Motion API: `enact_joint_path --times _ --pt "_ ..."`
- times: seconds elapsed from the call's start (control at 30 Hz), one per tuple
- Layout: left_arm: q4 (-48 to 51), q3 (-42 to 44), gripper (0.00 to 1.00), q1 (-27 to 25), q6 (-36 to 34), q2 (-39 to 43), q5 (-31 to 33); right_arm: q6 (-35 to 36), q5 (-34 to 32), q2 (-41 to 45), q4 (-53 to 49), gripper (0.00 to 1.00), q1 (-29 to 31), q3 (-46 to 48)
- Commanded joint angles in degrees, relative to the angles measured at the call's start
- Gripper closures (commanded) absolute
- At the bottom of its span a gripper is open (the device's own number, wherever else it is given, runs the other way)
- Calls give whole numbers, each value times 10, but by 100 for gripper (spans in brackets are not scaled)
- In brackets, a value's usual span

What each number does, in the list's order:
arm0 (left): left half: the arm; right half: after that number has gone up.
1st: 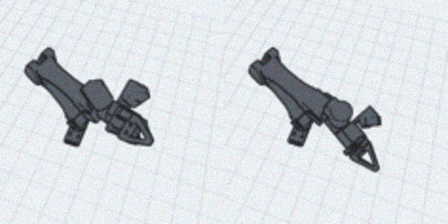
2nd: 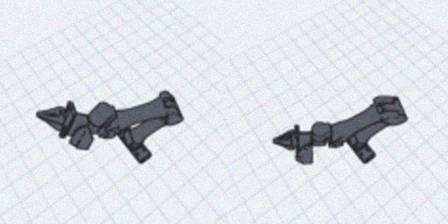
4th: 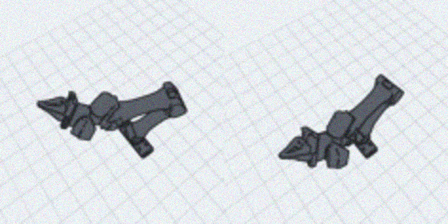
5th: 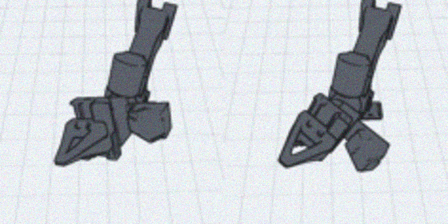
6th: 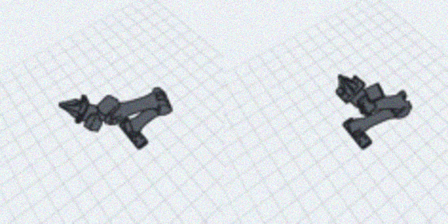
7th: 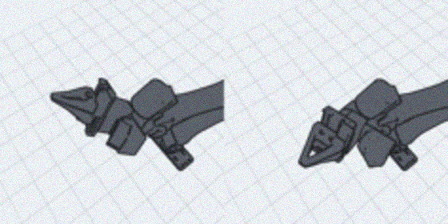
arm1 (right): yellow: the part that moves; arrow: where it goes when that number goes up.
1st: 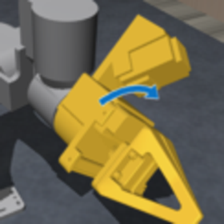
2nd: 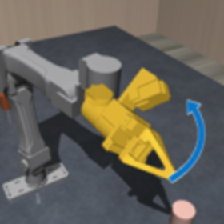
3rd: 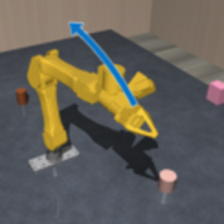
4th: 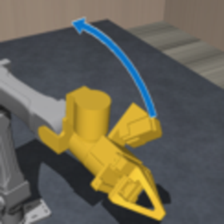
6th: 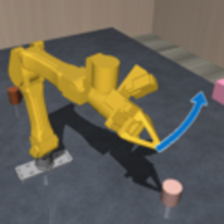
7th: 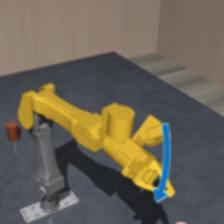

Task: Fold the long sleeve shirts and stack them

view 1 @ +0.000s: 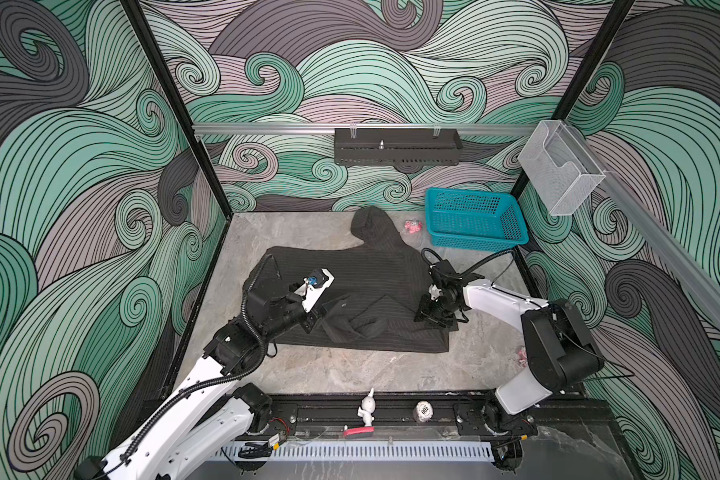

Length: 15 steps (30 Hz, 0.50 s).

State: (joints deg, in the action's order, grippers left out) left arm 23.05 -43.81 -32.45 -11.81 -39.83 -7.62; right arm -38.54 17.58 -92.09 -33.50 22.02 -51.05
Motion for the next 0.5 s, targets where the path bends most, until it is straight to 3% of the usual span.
enact_joint_path --times 0.0,0.07,0.13,0.27,0.37,0.47 --pt "50 -16 1 4 64 55 70 5 -6 1 3 60 3 16" --pt "60 -19 1 3 117 80 97 6 -4 3 7 61 3 22" --pt "85 -38 6 4 215 74 126 9 -2 7 10 62 3 28" --pt "158 -81 38 4 456 -17 136 16 -2 13 10 62 3 29" --pt "182 -103 40 4 602 -119 79 25 -7 20 2 61 3 22" --pt "176 -125 30 4 666 -190 27 50 -17 53 -4 56 10 4"
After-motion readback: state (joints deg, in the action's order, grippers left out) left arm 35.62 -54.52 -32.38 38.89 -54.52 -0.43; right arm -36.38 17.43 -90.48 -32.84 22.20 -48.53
